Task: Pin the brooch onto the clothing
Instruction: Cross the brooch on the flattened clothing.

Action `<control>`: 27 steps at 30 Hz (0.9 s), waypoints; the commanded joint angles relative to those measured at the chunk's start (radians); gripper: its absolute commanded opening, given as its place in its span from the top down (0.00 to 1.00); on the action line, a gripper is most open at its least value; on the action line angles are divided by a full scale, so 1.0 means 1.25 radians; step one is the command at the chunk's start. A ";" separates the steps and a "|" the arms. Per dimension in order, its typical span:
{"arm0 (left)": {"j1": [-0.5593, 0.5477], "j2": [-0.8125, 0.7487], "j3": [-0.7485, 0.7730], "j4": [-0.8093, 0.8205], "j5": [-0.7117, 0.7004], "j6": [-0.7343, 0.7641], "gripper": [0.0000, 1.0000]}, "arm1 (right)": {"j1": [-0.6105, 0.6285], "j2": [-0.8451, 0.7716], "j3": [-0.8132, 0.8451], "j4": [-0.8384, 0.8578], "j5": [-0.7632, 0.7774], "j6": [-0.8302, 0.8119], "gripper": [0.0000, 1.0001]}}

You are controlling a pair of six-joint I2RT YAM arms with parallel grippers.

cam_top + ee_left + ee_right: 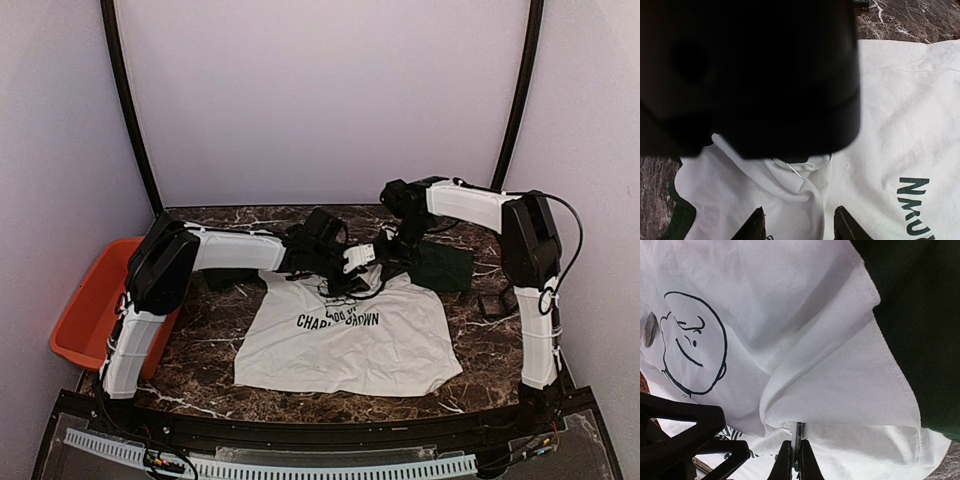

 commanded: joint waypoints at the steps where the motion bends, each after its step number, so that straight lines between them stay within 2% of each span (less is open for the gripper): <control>1: -0.010 0.004 -0.068 -0.046 -0.001 -0.087 0.52 | 0.032 -0.021 0.049 0.031 -0.095 0.018 1.00; 9: 0.021 -0.034 -0.127 0.049 0.060 -0.201 0.46 | 0.033 -0.021 0.046 0.031 -0.097 0.017 1.00; 18: 0.046 -0.040 -0.152 0.098 0.012 -0.272 0.31 | 0.029 -0.015 0.041 0.031 -0.097 0.018 1.00; 27: 0.052 -0.026 -0.136 0.082 0.055 -0.282 0.30 | 0.016 -0.015 0.027 0.037 -0.103 0.018 1.00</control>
